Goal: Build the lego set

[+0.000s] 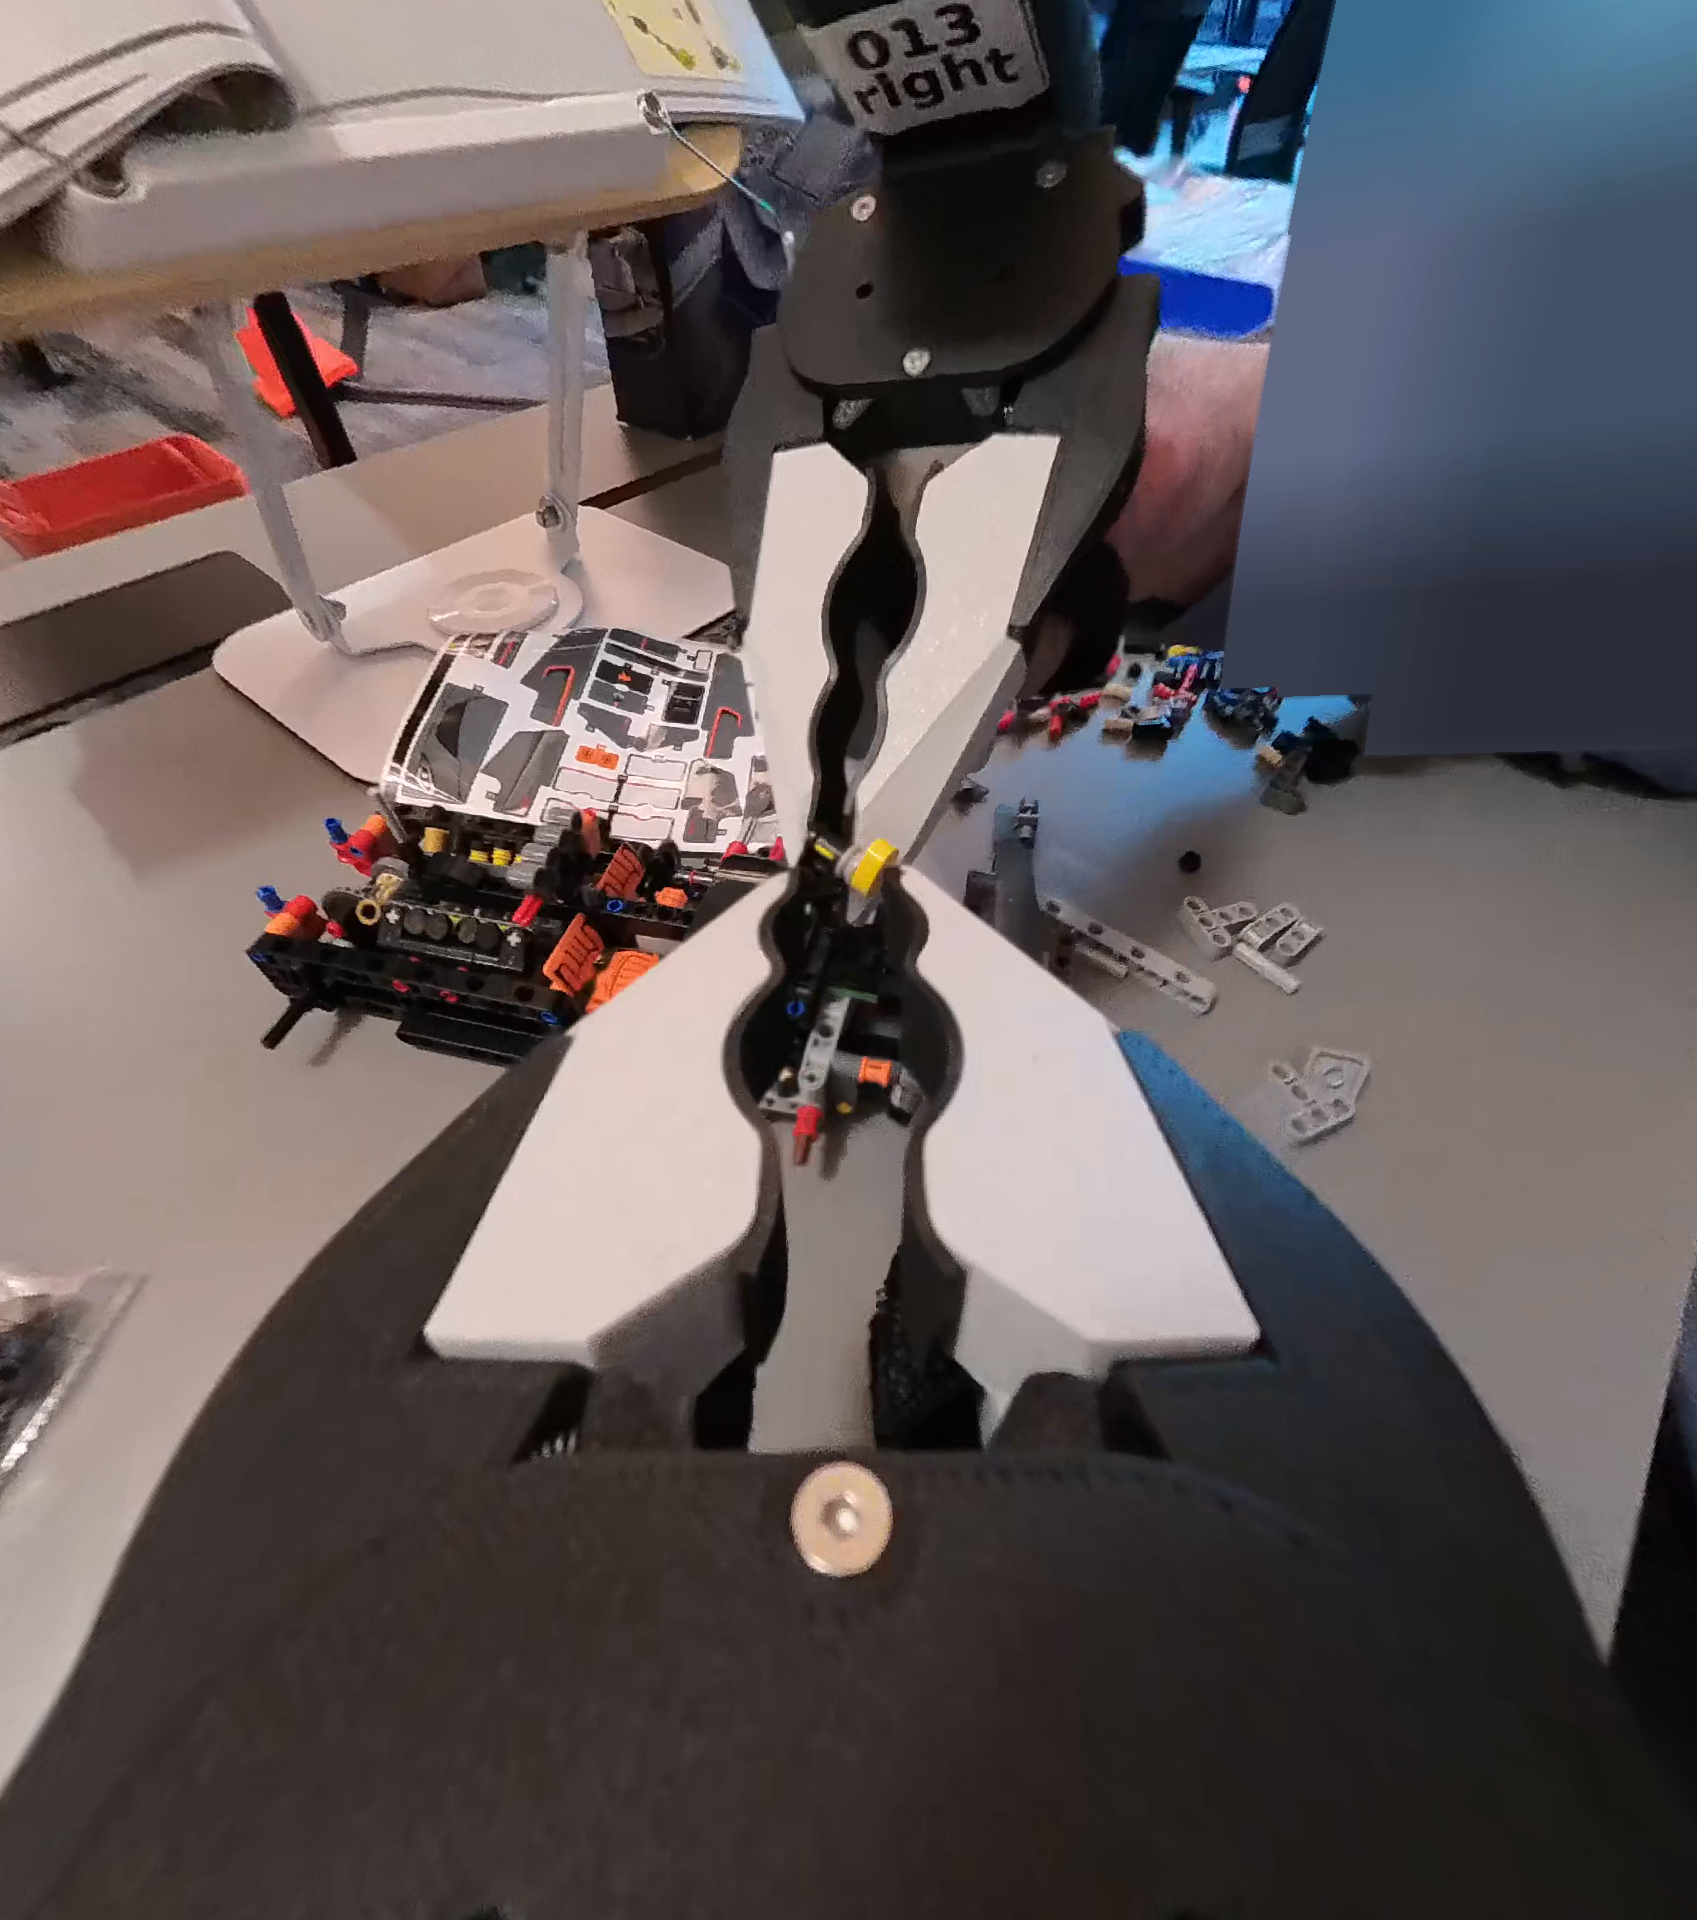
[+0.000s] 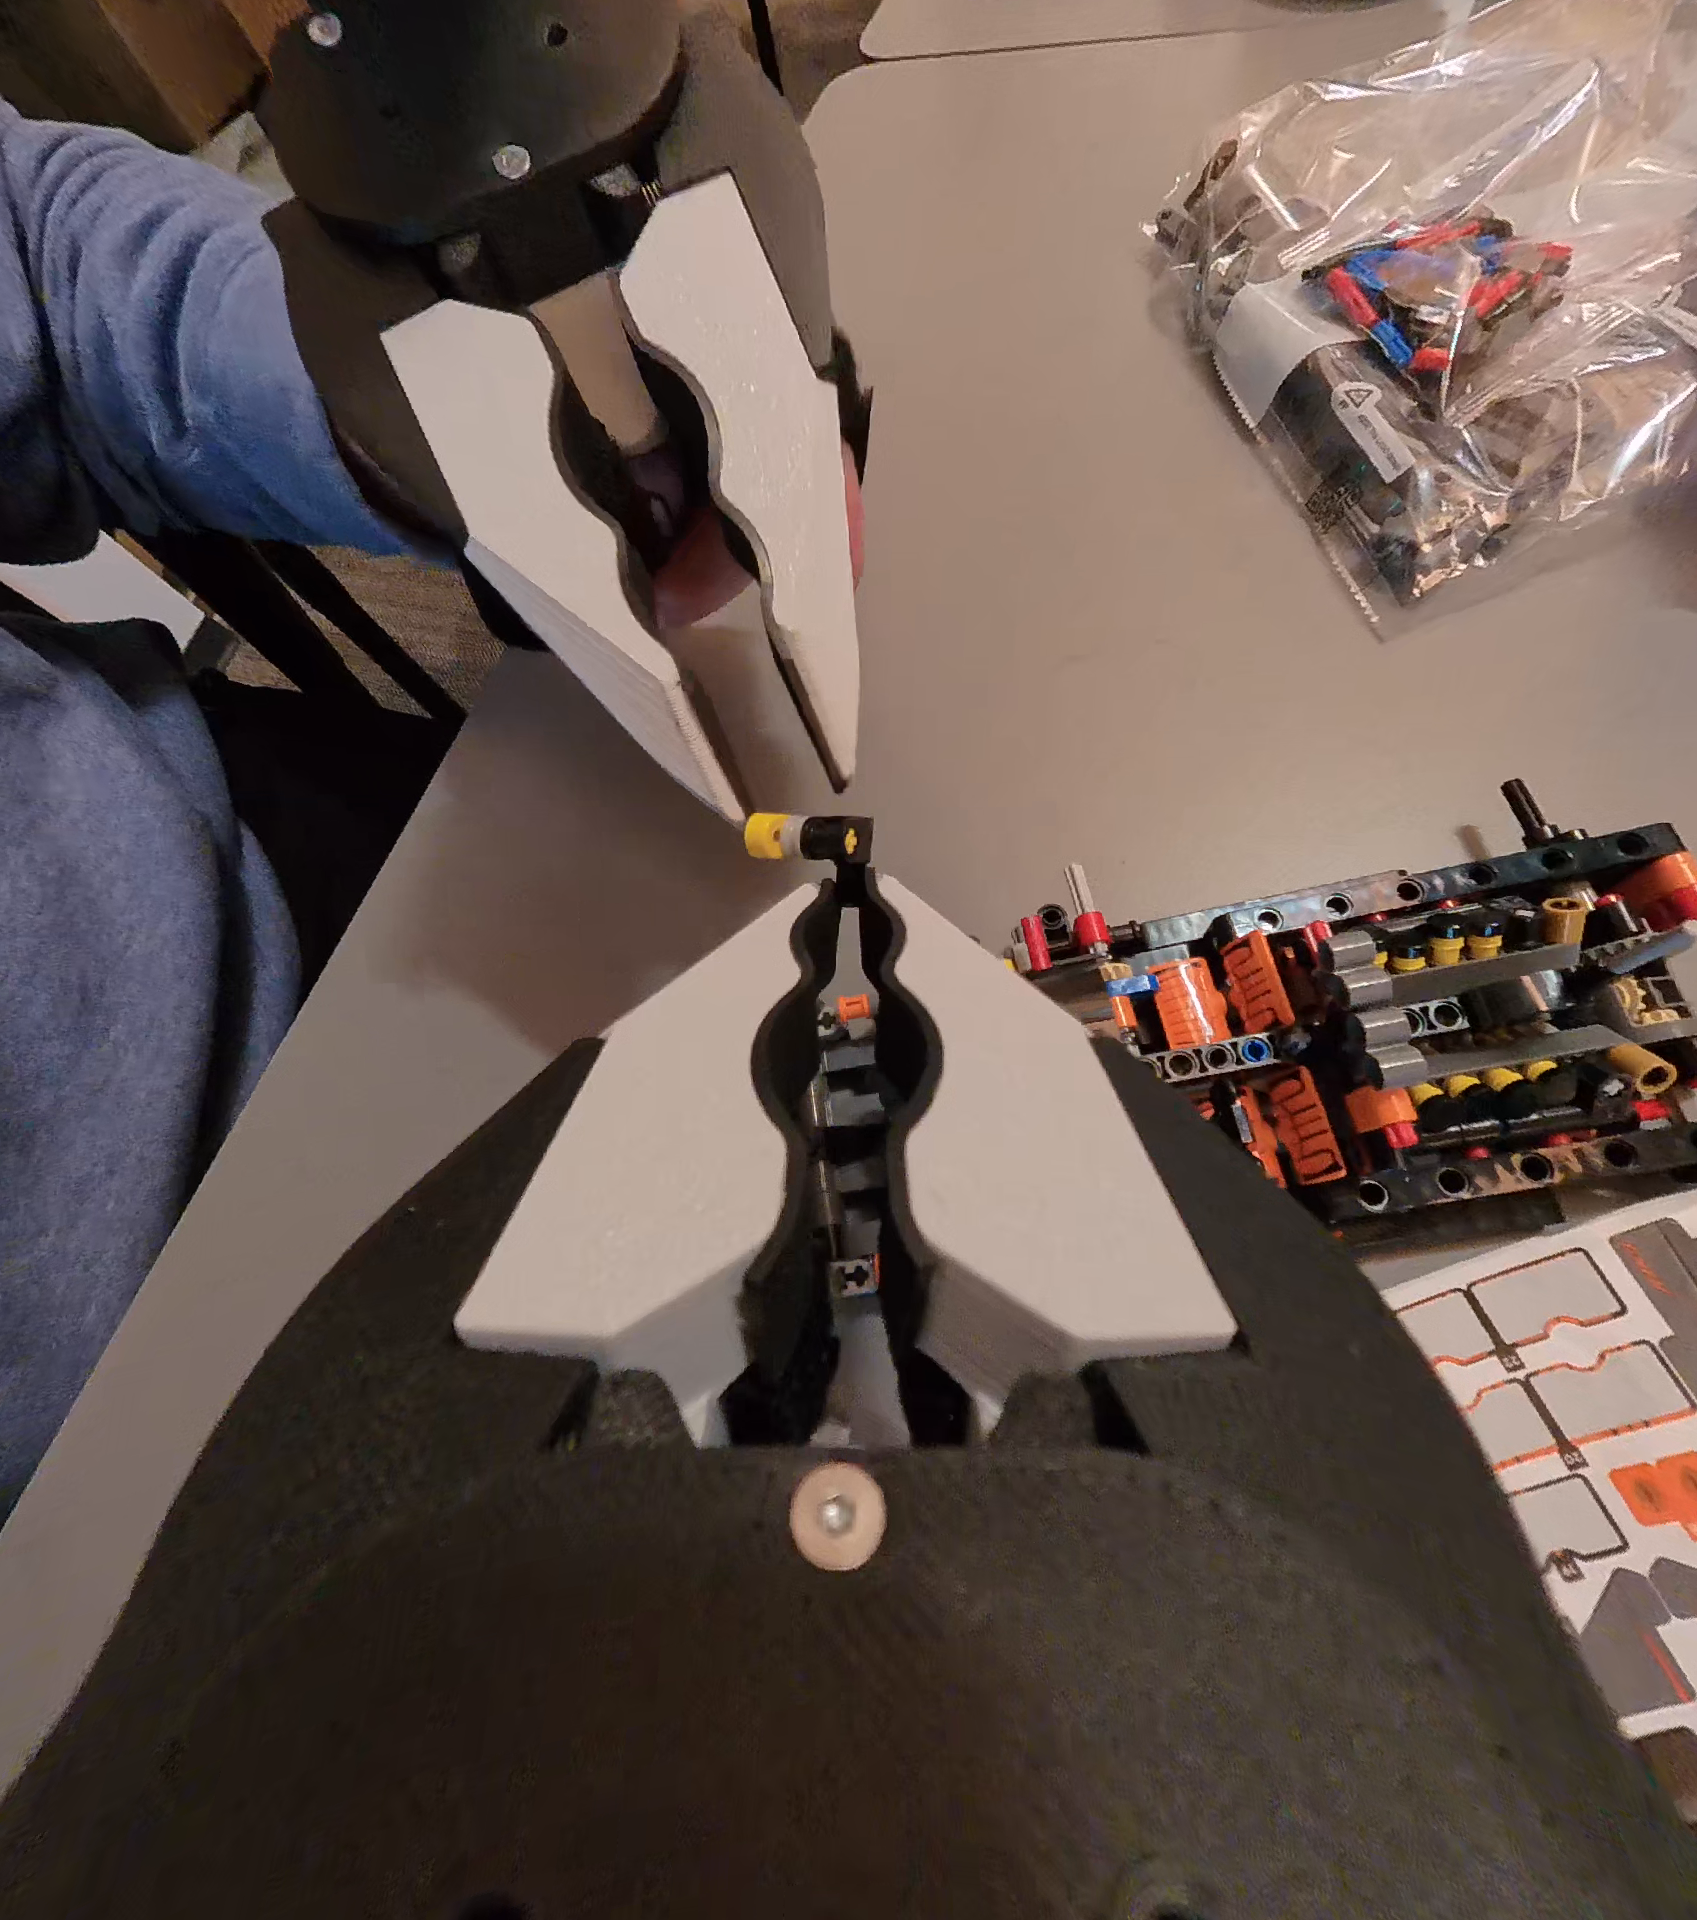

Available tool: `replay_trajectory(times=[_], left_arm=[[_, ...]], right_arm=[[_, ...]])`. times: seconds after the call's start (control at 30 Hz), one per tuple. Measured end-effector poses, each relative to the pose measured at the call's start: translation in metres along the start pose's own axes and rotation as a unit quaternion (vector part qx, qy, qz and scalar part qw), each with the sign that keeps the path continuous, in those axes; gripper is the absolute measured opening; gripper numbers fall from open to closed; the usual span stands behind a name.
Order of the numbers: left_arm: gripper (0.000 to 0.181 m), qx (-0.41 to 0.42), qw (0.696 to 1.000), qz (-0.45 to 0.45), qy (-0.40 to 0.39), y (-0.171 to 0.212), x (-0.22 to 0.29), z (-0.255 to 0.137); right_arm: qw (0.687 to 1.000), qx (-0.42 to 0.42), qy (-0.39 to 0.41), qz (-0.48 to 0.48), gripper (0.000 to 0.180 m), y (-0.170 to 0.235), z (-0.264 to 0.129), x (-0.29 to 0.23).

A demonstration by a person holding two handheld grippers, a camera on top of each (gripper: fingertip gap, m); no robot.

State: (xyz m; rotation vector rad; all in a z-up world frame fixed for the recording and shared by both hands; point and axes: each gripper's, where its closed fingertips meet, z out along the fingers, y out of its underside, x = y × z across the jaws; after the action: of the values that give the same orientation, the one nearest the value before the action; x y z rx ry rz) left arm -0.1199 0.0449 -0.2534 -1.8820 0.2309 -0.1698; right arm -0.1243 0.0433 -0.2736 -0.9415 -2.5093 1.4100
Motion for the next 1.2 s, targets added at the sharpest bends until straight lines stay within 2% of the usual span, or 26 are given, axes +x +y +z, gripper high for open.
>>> replay_trajectory(times=[0.17, 0.43, 0.6, 0.67, 0.83, 1.2], left_arm=[[0.026, -0.034, 0.998, 0.059, -0.001, 0.003, 0.003, 0.0], [0.017, -0.065, 0.994, 0.072, 0.041, 0.015, 0.013, 0.006], [0.016, -0.032, 0.998, 0.028, 0.051, 0.011, 0.008, 0.003], [0.015, 0.0, 0.998, -0.013, 0.062, 0.003, 0.004, -0.001], [0.015, 0.055, 0.989, -0.104, 0.084, -0.004, -0.005, -0.006], [0.015, 0.053, 0.993, -0.071, 0.078, -0.003, 0.006, 0.003]], right_arm=[[1.0, -0.014, -0.005, -0.008, 0.001, 0.003, 0.002, -0.004], [0.998, -0.048, -0.009, -0.029, 0.0, 0.011, 0.008, -0.012], [0.999, -0.034, 0.007, -0.03, 0.001, 0.005, 0.006, -0.009], [0.999, -0.023, 0.024, -0.03, 0.01, 0.0, 0.0, -0.004], [0.999, -0.017, 0.028, -0.034, 0.008, -0.003, -0.009, -0.002], [0.998, -0.007, 0.032, -0.047, 0.003, -0.009, -0.003, -0.007]])
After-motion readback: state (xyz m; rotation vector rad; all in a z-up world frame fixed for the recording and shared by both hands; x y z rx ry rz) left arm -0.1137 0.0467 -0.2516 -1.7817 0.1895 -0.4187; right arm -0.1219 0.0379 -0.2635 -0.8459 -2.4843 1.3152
